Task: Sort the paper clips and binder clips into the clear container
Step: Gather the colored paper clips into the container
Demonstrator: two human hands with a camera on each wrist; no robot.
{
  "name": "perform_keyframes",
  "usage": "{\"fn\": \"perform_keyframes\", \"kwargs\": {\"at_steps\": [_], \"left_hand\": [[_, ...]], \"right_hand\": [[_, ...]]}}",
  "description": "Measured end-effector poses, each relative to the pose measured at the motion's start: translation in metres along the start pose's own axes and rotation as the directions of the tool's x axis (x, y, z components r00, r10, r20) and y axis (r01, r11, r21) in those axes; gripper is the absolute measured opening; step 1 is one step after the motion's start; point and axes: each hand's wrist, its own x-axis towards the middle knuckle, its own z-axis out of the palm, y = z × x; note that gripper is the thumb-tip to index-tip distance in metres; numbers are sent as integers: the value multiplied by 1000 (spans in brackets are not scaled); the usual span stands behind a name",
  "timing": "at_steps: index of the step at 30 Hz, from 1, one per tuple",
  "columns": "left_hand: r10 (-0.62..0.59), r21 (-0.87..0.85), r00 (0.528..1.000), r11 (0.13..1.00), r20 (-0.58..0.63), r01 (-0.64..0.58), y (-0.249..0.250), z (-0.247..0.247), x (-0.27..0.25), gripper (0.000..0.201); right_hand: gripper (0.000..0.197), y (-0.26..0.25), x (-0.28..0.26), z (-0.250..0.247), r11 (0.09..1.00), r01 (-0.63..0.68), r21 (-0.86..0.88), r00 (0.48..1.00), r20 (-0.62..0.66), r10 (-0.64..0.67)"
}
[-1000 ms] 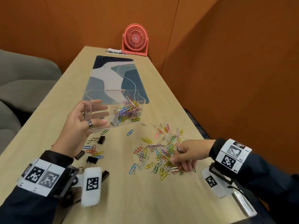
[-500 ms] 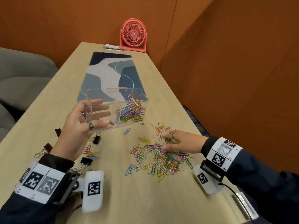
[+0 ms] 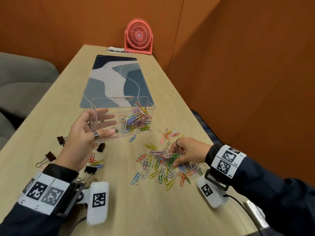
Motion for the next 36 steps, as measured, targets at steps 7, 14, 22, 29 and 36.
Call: {"fn": "perform_keyframes", "kwargs": {"at_steps": [7,14,22,29,36], "left_hand": [[-19,-4,1000,1000,4,19,-1,0,-2,73],[-36,-15,999,999,5,36,-2,3,-2,51],[-32,-1,999,999,-4,32,-2,-1,-2,62],[-50,-10,999,999,-4,50,-4,1,-2,51],[-73,-45,997,996,22,74,-6,3,-1,50]], "right_hand": [[32,-2,7,-4,999,-24,36,999,-41,25],[17,0,11,-7,984,-15,176,995,-92,31],[12,-26,-2,-33,921,162,353,968,-237,-79],[12,-65,5,-80,883,320,343,900,-401,-170],[13,-103,26,-86,890,377,259,876,-412,-251]]}}
